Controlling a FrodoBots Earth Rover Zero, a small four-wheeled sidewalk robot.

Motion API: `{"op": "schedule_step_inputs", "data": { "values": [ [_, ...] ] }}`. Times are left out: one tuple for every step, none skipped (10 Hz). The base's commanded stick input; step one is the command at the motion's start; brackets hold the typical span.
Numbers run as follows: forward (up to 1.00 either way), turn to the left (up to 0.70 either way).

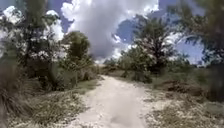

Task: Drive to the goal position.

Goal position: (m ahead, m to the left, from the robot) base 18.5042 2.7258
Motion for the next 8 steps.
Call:
{"op": "schedule_step_inputs", "data": {
  "values": [
    [0.50, 0.00],
    [0.50, 0.00],
    [0.50, 0.00],
    [0.50, 0.00],
    [0.50, 0.00],
    [0.50, 0.00],
    [0.50, 0.00],
    [0.50, 0.00]
  ]
}}
